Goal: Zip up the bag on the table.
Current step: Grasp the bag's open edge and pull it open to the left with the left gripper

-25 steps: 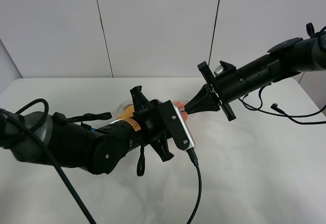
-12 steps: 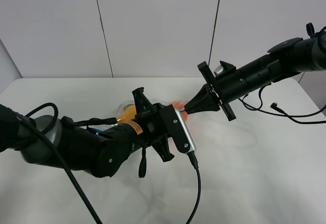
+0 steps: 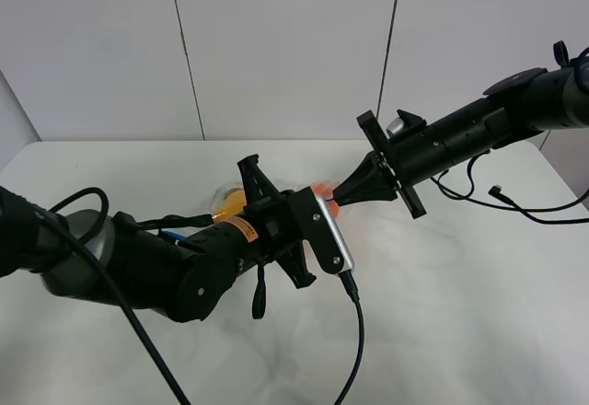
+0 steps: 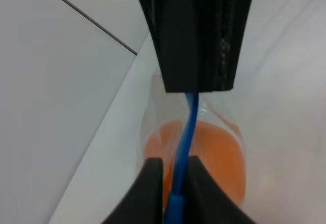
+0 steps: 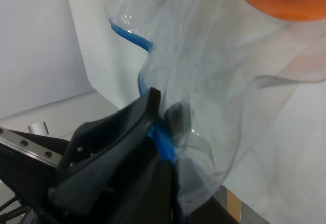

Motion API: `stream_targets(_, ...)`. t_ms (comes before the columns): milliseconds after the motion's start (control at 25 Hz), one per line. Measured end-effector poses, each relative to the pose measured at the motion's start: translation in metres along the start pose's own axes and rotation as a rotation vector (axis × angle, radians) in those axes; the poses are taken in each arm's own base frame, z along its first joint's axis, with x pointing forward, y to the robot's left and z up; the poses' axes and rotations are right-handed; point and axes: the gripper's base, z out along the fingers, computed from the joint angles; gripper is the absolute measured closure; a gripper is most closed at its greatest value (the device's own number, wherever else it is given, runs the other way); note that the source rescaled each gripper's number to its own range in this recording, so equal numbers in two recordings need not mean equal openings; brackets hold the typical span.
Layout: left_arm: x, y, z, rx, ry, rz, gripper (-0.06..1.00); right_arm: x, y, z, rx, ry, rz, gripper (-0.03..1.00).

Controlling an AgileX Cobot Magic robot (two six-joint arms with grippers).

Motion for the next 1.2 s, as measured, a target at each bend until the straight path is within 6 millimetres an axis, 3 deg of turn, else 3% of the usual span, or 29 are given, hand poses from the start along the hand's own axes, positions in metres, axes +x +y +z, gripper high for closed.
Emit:
stream_targets(880, 0.004, 0.004, 0.0, -0.038, 0.041, 0.03, 0.94, -0.001, 0.001, 0.001, -0.008, -0.008, 0.003, 0.97)
stream_targets(1200, 0.04, 0.019, -0.008, -0.13, 0.135, 0.125, 0.94, -0.003, 0.003, 0.0, -0.021, -0.03, 0.009, 0.97)
